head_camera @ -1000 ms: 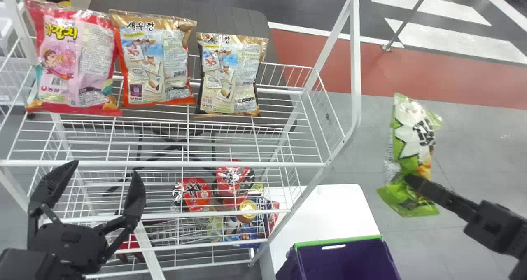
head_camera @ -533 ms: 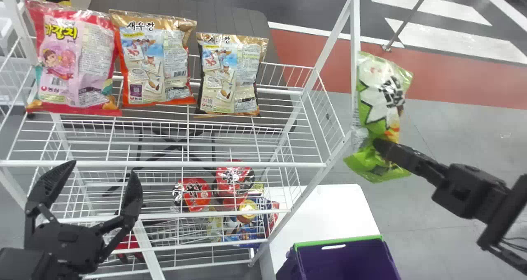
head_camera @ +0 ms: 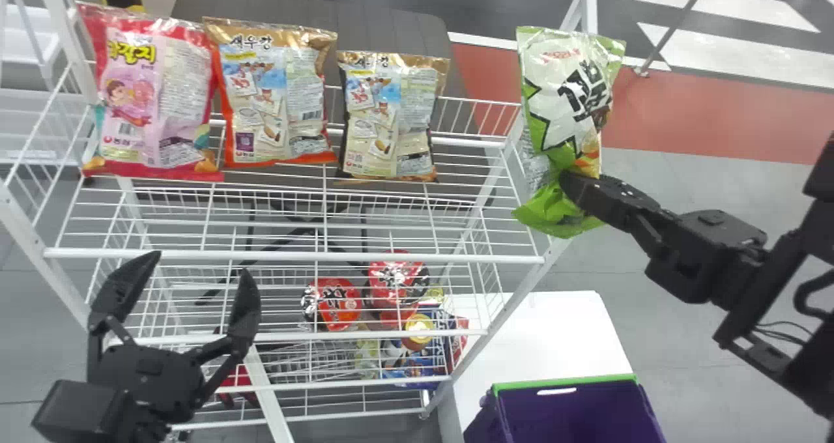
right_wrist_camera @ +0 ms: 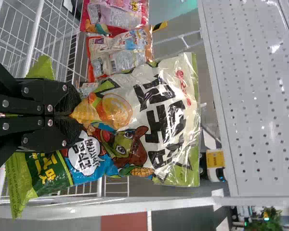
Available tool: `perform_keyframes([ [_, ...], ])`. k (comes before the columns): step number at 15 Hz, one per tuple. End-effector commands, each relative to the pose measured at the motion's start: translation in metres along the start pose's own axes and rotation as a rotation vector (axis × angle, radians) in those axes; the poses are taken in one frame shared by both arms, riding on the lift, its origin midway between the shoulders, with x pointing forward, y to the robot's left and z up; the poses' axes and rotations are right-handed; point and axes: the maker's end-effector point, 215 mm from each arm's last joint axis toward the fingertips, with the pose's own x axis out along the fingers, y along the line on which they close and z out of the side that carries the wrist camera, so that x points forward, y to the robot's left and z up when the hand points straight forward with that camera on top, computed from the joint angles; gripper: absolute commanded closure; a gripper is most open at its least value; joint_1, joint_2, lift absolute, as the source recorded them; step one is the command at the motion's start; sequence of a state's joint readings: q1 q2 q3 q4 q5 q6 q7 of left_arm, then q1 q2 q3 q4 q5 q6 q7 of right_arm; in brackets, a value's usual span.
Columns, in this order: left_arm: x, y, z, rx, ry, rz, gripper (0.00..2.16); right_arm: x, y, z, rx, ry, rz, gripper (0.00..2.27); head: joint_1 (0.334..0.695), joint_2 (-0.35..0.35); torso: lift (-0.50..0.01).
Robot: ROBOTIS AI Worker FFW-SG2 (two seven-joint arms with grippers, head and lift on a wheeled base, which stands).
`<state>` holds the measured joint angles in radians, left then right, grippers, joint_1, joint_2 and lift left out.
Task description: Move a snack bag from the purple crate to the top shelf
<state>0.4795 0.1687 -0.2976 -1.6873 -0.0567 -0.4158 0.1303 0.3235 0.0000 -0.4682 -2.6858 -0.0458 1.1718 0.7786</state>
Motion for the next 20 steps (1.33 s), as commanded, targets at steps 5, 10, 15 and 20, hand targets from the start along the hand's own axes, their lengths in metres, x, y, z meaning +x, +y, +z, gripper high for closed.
perform_keyframes([
  [5,-0.003,0.002,-0.003,0.002,0.005,0.003,0.12,0.064,0.044,-0.002,-0.19,-0.15,0.048,1.53,0.695,-0.186,0.002],
  [10,-0.005,0.005,-0.008,0.009,0.015,0.004,0.12,0.101,0.048,-0.008,-0.25,-0.294,0.033,1.53,0.695,-0.121,0.002],
  [15,-0.004,0.007,-0.013,0.009,0.023,0.004,0.12,0.139,0.021,-0.018,-0.25,-0.398,-0.051,1.53,0.695,-0.106,0.002],
  [20,-0.004,0.012,-0.02,0.013,0.033,0.008,0.12,0.182,-0.006,-0.045,-0.211,-0.388,-0.1,1.53,0.695,-0.113,0.002],
])
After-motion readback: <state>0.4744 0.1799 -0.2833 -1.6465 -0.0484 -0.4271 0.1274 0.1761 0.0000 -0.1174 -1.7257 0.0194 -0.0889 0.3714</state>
